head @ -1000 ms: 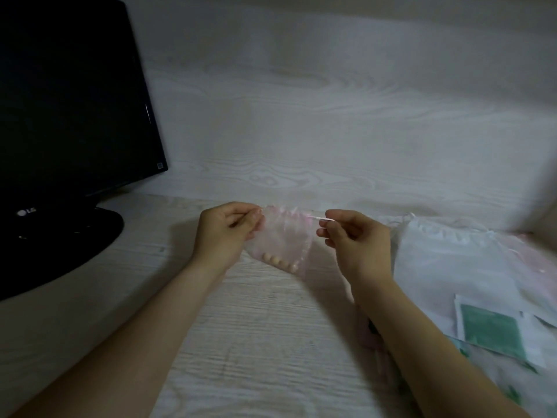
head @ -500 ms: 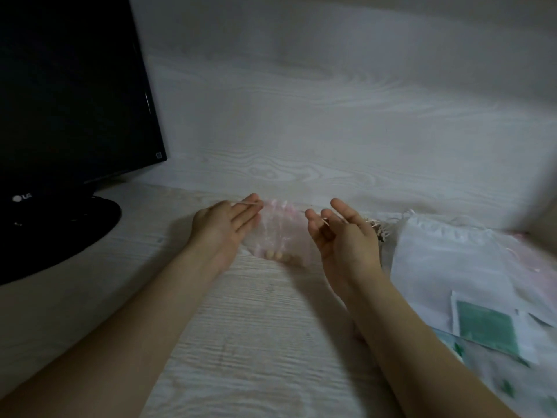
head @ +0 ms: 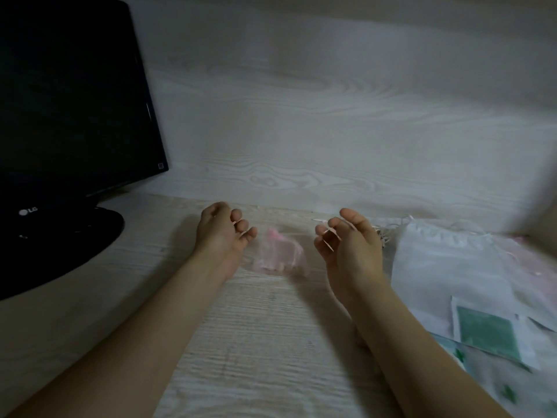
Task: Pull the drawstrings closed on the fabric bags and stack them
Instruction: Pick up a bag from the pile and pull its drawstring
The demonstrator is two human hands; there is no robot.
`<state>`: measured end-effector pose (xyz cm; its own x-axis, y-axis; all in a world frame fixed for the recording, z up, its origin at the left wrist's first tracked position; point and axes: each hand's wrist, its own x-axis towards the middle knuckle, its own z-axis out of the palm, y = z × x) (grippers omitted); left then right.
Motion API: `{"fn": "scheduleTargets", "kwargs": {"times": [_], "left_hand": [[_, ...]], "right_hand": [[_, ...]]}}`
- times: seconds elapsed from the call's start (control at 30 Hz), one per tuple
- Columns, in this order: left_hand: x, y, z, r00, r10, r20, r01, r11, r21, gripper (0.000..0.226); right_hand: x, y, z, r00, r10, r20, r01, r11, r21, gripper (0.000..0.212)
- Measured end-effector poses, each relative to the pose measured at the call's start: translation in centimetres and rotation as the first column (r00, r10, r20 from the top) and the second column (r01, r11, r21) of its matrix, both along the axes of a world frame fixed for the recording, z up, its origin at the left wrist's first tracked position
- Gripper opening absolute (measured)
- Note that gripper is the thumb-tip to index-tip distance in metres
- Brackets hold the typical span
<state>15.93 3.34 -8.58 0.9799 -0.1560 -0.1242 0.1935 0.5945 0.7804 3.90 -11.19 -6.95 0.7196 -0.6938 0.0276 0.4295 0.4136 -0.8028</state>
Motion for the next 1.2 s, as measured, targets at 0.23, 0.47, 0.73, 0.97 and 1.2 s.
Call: {"fn": "scheduleTargets", "kwargs": {"times": [0.23,0.47,0.73,0.97,1.2], "left_hand": [[-1.7,0.0,0.8,0.97,-0.17,0.175,0.162,0.985,0.061,0.007],[-3.2,-0.4,1.5,0.891,-0.334,0.307,0.335,0.941,0.05,0.008],[-4.0,-0.5,1.4,0.872,-0.389,0.297,0.346,0.919,0.19,0.023],[-3.9,-0.9,0.8,0.866,-0.418,0.273,0.328,0.889,0.32,0.031],[-4.1,-0.1,0.5,0.741,-0.578,0.342,0.302,0.742,0.599,0.032]], "right_hand": [[0.0,1.0,-0.6,0.979,-0.092,-0.184,-0.042,0.785,-0.619,0.033],[0.1,1.2,-1.7,0.942,-0.145,-0.302,-0.239,0.342,-0.909,0.031],[0.3,1.3,-1.9,0.974,-0.041,-0.225,-0.198,0.341,-0.919,0.014],[0.6,1.2,-1.8,0.984,0.063,-0.167,-0.174,0.557,-0.812,0.02],[0.2,0.9,-1.6,0.988,0.038,-0.153,-0.137,0.679,-0.721,0.016]]}}
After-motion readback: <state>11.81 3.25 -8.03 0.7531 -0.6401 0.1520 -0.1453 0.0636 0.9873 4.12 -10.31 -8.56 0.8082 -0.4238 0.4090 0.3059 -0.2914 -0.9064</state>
